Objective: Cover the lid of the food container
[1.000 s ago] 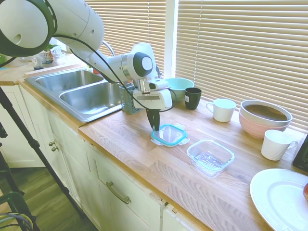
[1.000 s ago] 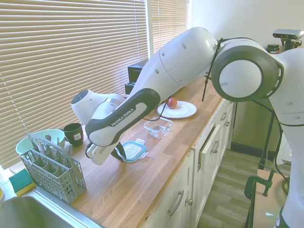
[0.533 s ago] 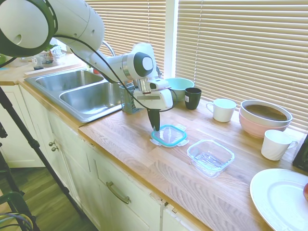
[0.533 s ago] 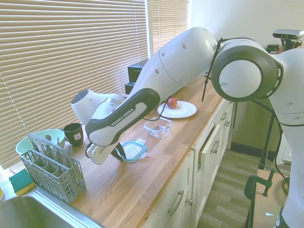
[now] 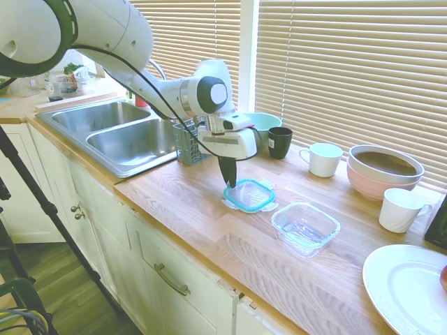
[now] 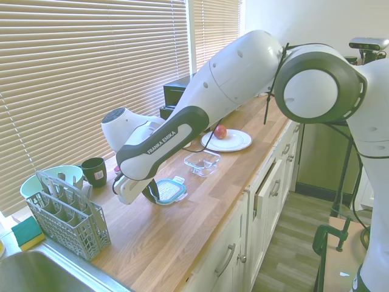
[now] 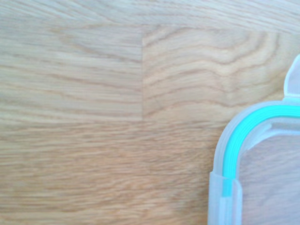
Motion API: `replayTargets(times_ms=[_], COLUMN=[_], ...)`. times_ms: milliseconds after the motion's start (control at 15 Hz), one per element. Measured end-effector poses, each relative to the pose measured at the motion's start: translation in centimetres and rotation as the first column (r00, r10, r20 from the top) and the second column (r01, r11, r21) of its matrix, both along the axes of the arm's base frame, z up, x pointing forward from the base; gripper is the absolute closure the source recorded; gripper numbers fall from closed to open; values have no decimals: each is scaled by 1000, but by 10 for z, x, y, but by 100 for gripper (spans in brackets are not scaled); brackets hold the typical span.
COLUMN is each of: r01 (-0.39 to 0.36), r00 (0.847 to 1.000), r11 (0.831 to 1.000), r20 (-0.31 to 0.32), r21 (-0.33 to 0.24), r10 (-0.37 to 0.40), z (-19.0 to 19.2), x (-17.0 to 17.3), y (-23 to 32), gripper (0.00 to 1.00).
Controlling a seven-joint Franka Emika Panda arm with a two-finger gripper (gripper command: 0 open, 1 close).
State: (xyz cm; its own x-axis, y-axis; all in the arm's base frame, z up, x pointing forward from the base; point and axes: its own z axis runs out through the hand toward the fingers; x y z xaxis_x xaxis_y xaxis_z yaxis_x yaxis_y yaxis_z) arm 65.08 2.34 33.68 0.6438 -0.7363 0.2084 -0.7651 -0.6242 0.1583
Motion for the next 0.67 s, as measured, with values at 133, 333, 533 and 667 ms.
replayTargets(times_ms=[133,333,533,667], r01=[-4,-10,-13,-12], r00=[1000,999,998,997], r11=[1000,1000,999,999], r20=[17,38,63,77], r21=[5,27,41,51], r10=[4,9,11,8], z=[18,43,75,95], x=[-9,-20,-31,-41], y=[-1,-6,-21,-28], gripper=[100,100,100,100])
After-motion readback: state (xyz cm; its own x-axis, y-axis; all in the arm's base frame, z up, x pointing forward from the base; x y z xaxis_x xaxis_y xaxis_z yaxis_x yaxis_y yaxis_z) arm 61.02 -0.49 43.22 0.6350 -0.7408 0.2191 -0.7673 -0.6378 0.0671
